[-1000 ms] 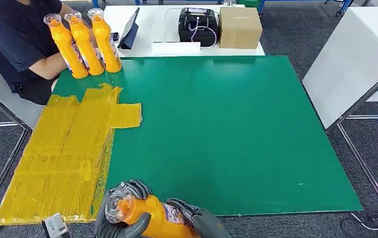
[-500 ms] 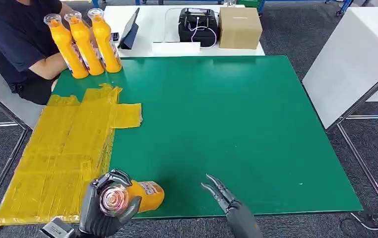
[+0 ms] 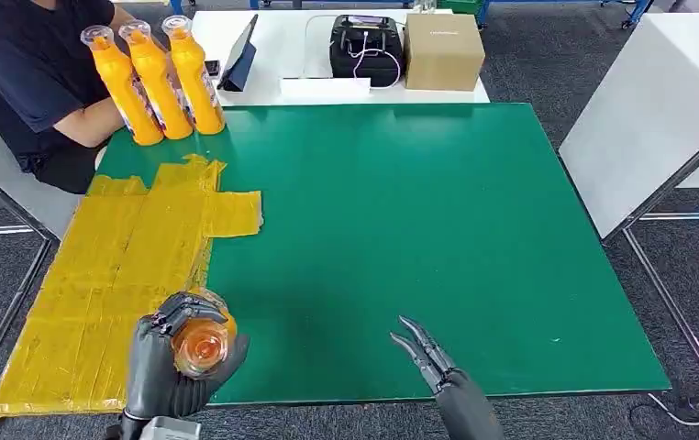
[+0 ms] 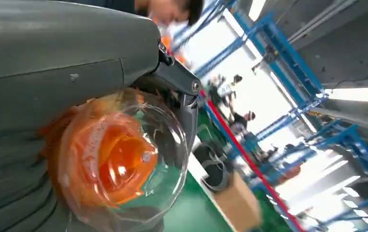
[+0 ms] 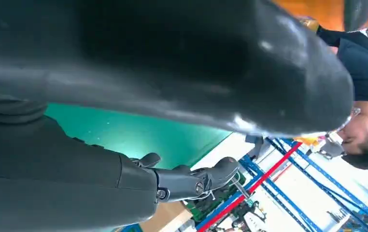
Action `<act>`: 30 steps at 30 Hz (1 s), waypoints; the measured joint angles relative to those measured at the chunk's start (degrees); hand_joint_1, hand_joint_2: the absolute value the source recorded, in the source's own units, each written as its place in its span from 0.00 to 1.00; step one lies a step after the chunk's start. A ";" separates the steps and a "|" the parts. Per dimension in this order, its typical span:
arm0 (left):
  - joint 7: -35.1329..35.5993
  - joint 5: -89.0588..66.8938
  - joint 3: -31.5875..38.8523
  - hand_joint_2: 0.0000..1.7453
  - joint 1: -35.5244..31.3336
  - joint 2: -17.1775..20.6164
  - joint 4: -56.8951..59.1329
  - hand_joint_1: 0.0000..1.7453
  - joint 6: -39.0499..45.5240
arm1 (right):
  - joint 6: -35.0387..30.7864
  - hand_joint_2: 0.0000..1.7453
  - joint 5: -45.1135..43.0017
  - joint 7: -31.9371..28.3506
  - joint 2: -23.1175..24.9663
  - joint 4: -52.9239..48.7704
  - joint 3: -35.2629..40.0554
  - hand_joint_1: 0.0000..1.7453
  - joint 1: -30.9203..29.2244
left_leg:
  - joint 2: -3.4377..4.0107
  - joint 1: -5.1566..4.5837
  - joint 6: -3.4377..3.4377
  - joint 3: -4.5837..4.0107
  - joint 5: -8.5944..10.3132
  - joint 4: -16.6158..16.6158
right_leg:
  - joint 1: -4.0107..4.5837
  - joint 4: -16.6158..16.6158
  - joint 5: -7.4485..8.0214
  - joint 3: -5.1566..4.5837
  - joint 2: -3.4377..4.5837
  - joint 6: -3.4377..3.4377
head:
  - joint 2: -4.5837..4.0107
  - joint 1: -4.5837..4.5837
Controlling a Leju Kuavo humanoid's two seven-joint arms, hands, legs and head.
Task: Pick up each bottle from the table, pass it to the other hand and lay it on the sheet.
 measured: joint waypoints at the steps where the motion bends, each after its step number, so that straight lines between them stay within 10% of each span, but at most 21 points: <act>1: 0.89 -3.44 0.05 1.00 -0.80 0.07 0.86 1.00 0.80 | 0.13 0.00 -0.13 -0.26 -0.11 -0.07 0.00 0.00 -0.12 | -0.01 0.00 0.00 0.02 0.00 0.00 | 0.00 0.00 0.00 -0.05 0.00 0.00 | 0.00 0.00; 21: 24.58 -40.55 -5.51 1.00 -36.16 1.57 67.64 1.00 -4.83 | 20.99 0.00 -3.87 -12.09 -0.15 0.22 -7.46 0.00 -5.71 | 0.60 -0.08 -0.13 1.94 -0.77 -0.35 | -0.01 -0.04 -0.17 1.32 0.78 -0.29 | 0.00 0.02; 27: 26.74 -39.57 -3.91 1.00 -42.69 1.46 75.94 1.00 -8.50 | 23.54 0.00 -3.17 -12.22 1.58 0.18 -9.14 0.00 -5.62 | 0.55 -0.08 -0.22 3.46 -1.93 -0.45 | -0.01 -0.06 -1.35 2.83 0.57 -0.54 | 0.00 0.00; 30: 27.46 -39.53 -2.62 1.00 -44.89 1.46 77.51 1.00 -8.78 | 23.87 0.00 -3.15 -12.22 2.05 0.18 -9.31 0.00 -5.40 | 0.50 0.14 -0.32 2.77 -0.77 -0.49 | 0.24 -0.01 -0.84 2.54 0.43 -0.63 | 0.00 0.07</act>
